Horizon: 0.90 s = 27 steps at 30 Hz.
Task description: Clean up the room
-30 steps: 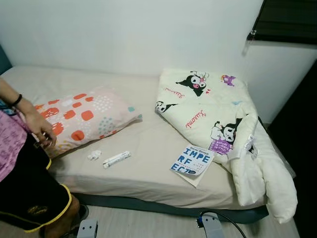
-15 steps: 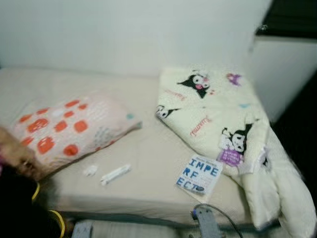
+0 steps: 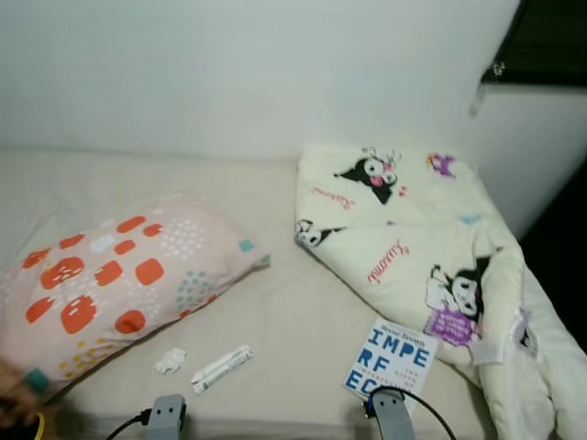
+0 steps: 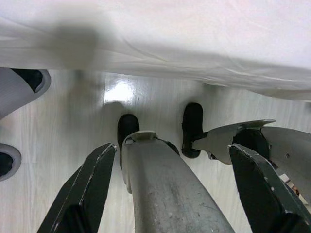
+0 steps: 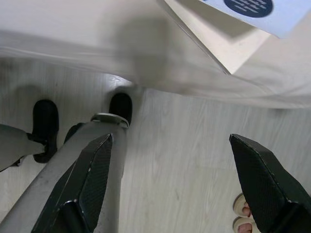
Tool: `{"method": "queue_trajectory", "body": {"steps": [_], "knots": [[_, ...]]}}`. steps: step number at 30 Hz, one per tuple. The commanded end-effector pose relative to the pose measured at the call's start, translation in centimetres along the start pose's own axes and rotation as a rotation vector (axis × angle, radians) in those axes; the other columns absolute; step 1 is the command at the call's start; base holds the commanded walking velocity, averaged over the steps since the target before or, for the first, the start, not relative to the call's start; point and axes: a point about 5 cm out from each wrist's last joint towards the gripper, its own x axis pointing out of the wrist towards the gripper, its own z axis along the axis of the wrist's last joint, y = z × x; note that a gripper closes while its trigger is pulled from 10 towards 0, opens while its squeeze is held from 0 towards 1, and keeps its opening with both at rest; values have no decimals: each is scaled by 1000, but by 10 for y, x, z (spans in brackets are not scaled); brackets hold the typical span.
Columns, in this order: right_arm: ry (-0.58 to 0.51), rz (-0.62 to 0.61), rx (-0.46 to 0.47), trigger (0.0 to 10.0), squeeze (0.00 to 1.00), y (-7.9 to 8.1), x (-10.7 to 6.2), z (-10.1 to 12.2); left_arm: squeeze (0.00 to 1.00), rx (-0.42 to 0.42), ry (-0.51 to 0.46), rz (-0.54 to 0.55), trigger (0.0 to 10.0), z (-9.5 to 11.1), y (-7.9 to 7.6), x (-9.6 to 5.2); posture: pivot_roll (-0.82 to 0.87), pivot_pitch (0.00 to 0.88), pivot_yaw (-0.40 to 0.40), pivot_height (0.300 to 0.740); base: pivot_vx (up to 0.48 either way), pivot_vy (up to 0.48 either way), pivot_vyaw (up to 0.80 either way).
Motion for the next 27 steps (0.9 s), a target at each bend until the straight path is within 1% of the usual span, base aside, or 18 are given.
{"method": "queue_trajectory", "body": {"steps": [1, 3, 4, 5, 6, 7, 8, 11, 12, 13, 16, 19, 20, 23, 24, 25, 26, 27], "knots": [[31, 0, 3, 10000, 0, 1, -1, -11, 0, 1, 19, 20, 10000, -6, 4, -2, -47, 101, -16, 740, 0, 0, 0], [26, 1, 17, 10000, 0, 1, -1, -11, 0, 36, -129, 23, 10000, 37, -2, 4, -51, 106, -12, 740, 0, 0, 0], [26, 1, 17, 10000, 0, 1, -1, -11, 0, 36, -129, 23, 10000, 37, -2, 4, -51, 106, -12, 740, 0, 0, 0], [25, 1, 21, 10000, 0, 2, -1, -11, 0, 43, -169, 18, 10000, 49, -4, 6, -51, 107, -11, 740, 0, 0, 0], [25, 1, 21, 10000, 0, 2, -1, -11, 0, 43, -169, 18, 10000, 49, -4, 6, -51, 107, -11, 740, 0, 0, 0], [28, 1, 21, 10000, 0, 2, -1, -12, 0, 51, -219, -2, 10000, 65, -10, 8, -53, 109, -10, 740, 0, 0, 0], [28, 1, 21, 10000, 0, 2, -1, -12, 0, 51, -219, -2, 10000, 65, -10, 8, -53, 109, -10, 740, 0, 0, 0], [40, 1, 21, 10000, 0, 2, -1, -13, 0, 145, -333, -57, 10000, 108, -34, 12, -67, 107, -1, 740, 0, 0, -788], [34, -1, 23, 10000, 0, 3, -1, -13, 0, 165, -360, -53, 10000, 118, -41, 12, -75, 107, 2, 740, 0, 0, -788], [34, -1, 23, 10000, 0, 3, -1, -13, 0, 165, -360, -53, 10000, 118, -41, 12, -75, 107, 2, 740, 0, 0, -788], [20, -15, 54, 10000, 0, 3, -2, -13, 0, 212, -407, 24, 10000, 137, -50, 13, -91, 110, 8, 740, 0, 0, 0], [11, -17, 57, 10000, 0, 3, -2, -13, 0, 262, -422, 133, 10000, 143, -45, 11, -98, 113, 8, 740, 0, 0, 0], [11, -17, 57, 10000, 0, 3, -2, -13, 0, 262, -422, 133, 10000, 143, -45, 11, -98, 113, 8, 740, 0, 0, 0], [-6, -20, 38, 10000, 0, 3, -2, -11, 0, 363, -392, 318, 10000, 139, -24, 7, -105, 116, 10, 740, 0, 0, 0], [-6, -20, 38, 10000, 0, 3, -2, -11, 0, 363, -392, 318, 10000, 139, -24, 7, -105, 116, 10, 740, 0, 0, 0], [-10, -32, 1, 10000, 0, 2, -2, -10, 0, 368, -363, 399, 10000, 132, -7, 3, -106, 116, 9, 740, 0, 0, 0], [-10, -32, 1, 10000, 0, 2, -2, -10, 0, 368, -363, 399, 10000, 132, -7, 3, -106, 116, 9, 740, 0, 0, 0], [-24, -38, -45, 10000, 0, 1, -2, -8, 0, 341, -344, 428, 10000, 127, 2, 1, -106, 116, 9, 730, 0, 0, 0]]}}
